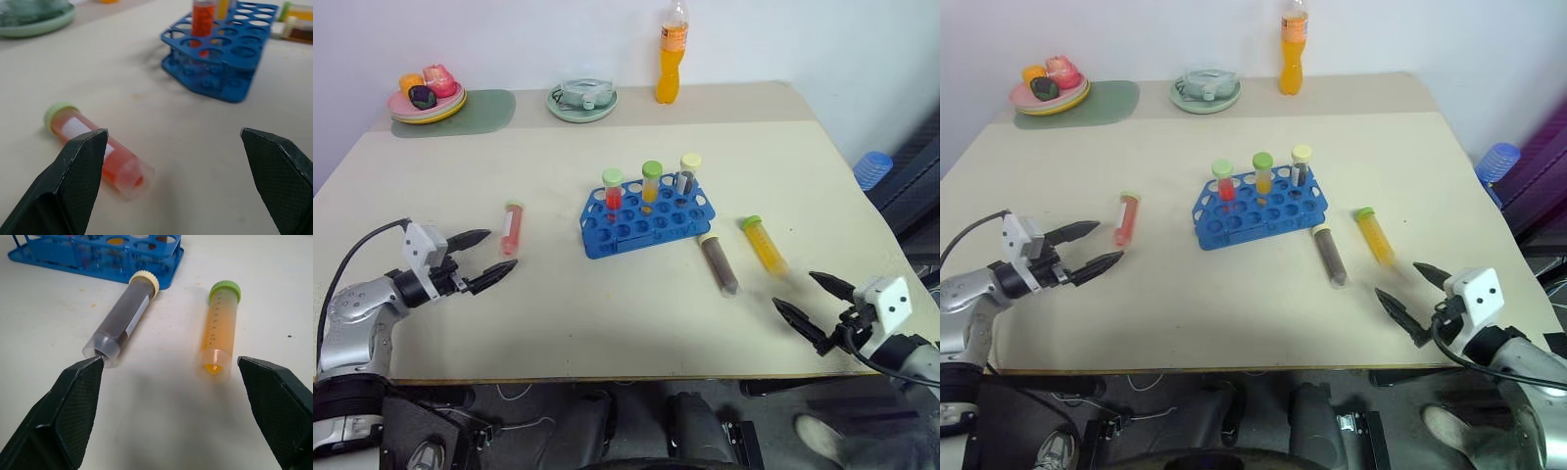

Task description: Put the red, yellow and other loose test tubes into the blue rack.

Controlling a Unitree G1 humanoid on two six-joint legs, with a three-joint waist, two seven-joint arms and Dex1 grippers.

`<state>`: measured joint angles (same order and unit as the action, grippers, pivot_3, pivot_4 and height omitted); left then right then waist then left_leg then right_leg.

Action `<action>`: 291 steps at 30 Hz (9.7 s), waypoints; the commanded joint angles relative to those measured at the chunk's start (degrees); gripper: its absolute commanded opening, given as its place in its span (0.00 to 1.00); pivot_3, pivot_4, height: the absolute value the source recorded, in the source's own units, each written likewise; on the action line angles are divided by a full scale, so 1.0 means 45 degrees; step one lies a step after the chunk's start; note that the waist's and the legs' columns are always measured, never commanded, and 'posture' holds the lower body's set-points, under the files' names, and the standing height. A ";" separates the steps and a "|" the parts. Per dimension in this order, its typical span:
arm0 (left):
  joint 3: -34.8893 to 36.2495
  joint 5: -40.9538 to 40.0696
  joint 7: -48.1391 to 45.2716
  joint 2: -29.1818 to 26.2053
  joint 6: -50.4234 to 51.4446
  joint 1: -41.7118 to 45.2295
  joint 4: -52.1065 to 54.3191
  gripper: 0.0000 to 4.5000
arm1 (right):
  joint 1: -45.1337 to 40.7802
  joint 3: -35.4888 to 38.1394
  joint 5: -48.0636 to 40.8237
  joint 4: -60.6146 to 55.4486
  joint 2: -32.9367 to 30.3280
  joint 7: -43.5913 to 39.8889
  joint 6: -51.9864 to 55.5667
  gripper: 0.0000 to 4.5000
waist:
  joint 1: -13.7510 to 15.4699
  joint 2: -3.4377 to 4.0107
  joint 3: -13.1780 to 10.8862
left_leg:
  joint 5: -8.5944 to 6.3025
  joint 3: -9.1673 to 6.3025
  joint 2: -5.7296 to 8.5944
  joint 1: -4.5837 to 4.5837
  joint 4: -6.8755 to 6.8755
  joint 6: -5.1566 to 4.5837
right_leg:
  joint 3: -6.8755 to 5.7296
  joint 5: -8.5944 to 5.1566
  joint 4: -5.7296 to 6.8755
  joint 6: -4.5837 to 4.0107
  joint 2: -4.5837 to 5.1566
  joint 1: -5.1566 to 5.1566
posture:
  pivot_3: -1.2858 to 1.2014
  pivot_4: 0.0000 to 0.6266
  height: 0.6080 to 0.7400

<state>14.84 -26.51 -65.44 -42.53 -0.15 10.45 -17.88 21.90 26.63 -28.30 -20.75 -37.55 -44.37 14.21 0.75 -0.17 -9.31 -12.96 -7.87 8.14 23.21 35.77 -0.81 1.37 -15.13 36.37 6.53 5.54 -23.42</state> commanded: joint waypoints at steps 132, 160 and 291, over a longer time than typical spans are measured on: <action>-0.1787 -0.0687 -0.0809 0.2093 0.1131 0.0389 0.3554 1.00 | -1.2404 -0.4714 0.4259 1.4749 0.7791 0.4999 -1.2280 0.20 | -0.0406 -0.0050 -0.0001 | 0.0139 0.0017 -0.0067 0.0020 -0.0117 0.0209 | 0.0039 0.0063 0.0173 -0.0050 -0.0118 -0.0198 | 0.52 0.24 1.00; -0.2064 -0.0574 -0.0770 0.2632 0.0929 0.0469 0.3271 1.00 | -1.0075 -0.5249 0.5097 0.6413 0.5133 0.4976 -0.7503 0.99 | -0.0614 -0.0048 -0.0002 | 0.0161 0.0016 -0.0103 0.0023 -0.0128 0.0247 | 0.0055 0.0071 0.0179 -0.0072 -0.0127 -0.0210 | 0.52 0.24 1.00; 0.0448 -0.1758 0.3276 0.4207 0.1851 0.1956 0.2313 1.00 | -1.0520 -0.6773 0.5867 1.1164 0.6471 0.3196 -1.0160 0.99 | -0.0586 -0.0100 0.0014 | 0.0179 0.0041 -0.0187 0.0024 -0.0118 0.0286 | 0.0033 0.0109 0.0181 -0.0137 -0.0199 -0.0226 | 0.52 0.24 1.00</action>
<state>14.21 -32.39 -52.80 -23.53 7.95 17.75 -8.92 -26.92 -3.80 -0.93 34.22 -7.35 -28.76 -33.74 -1.88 -0.62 -9.25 -12.16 -7.69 7.30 23.33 35.24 0.47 1.52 -14.64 37.18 5.91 4.65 -24.44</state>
